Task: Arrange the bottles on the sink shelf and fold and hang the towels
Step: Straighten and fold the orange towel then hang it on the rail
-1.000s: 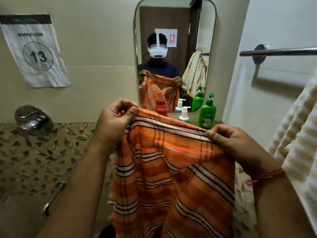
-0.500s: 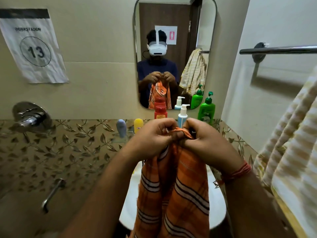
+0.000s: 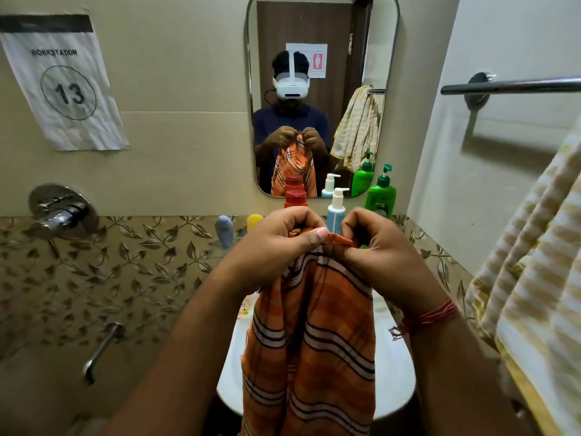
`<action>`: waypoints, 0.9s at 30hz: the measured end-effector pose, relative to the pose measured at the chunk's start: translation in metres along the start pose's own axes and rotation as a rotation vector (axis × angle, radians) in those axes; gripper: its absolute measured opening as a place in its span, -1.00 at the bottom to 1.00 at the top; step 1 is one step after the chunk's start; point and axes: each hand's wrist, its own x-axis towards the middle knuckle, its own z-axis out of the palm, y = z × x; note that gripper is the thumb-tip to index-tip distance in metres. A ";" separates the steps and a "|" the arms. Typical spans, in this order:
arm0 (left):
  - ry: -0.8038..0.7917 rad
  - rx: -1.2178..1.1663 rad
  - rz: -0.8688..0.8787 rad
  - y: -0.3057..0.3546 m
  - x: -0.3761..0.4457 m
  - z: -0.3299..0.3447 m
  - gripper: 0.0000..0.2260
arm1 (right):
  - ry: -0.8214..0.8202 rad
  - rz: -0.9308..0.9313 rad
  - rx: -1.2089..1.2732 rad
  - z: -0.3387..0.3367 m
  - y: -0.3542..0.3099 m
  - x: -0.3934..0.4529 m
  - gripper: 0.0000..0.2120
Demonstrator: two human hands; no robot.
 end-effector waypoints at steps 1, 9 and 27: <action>0.016 0.002 0.013 0.001 0.000 0.000 -0.92 | 0.012 0.000 0.028 0.001 -0.001 0.000 -0.71; 0.224 -0.007 0.045 0.001 -0.003 -0.004 -0.89 | -0.104 0.213 0.275 -0.010 0.008 -0.003 -0.83; 0.478 0.089 -0.183 -0.038 -0.010 -0.039 -0.89 | -0.126 0.196 -0.344 -0.017 0.005 0.001 -0.88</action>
